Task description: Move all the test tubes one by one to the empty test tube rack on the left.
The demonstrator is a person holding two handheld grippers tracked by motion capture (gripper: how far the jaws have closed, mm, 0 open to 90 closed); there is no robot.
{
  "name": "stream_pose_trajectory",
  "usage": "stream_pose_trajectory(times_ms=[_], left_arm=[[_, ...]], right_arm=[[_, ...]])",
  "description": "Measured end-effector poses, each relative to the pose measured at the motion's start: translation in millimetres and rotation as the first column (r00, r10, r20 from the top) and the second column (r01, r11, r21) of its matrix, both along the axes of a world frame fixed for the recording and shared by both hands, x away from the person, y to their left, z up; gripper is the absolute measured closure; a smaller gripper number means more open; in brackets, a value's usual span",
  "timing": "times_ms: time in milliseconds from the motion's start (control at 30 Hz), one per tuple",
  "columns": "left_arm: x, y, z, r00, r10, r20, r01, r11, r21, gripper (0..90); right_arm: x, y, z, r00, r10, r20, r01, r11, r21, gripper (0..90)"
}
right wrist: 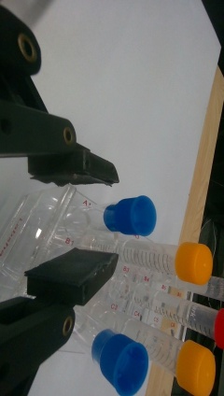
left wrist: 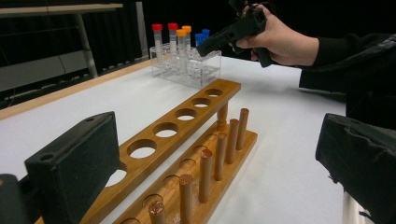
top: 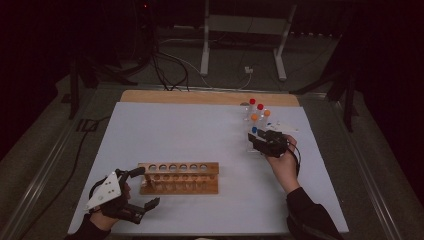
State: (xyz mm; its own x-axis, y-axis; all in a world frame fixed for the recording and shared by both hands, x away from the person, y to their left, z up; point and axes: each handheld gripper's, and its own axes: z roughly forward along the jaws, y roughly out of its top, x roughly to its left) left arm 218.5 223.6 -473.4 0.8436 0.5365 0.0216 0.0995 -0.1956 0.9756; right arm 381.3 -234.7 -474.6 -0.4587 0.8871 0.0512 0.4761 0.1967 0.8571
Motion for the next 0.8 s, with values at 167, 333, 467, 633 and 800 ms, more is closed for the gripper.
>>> stream_pose_trajectory(times_ms=[167, 333, 467, 633, 800], left_arm=[[0.7, 0.1, -0.6, 1.0, 0.0, -0.005, 0.0, 1.0, 0.0, 0.5], [0.7, 0.5, -0.5, 1.0, 0.002, -0.003, -0.002, 1.0, -0.003, 0.5], [0.7, 0.4, -0.5, 1.0, -0.001, -0.003, 0.001, 1.0, -0.003, 0.5], [0.6, 0.8, -0.6, 1.0, -0.001, 0.002, 0.001, 1.0, -0.006, 0.6], [0.4, 0.2, -0.5, 1.0, -0.004, -0.001, 0.004, 1.0, -0.004, 0.6]], right_arm=[[1.2, 0.2, -0.6, 1.0, -0.001, 0.002, 0.001, 1.0, 0.004, 66.9], [2.4, 1.0, -1.6, 1.0, -0.001, 0.002, 0.001, 1.0, -0.009, 73.8], [2.7, 1.1, -1.9, 0.9999, -0.006, 0.01, 0.006, 0.9997, -0.023, 76.0], [1.1, 2.0, 0.8, 0.9996, -0.01, 0.025, 0.01, 0.9994, -0.033, 76.6], [-1.1, 0.7, 6.5, 0.9991, -0.009, 0.042, 0.01, 0.9996, -0.027, 76.6]])
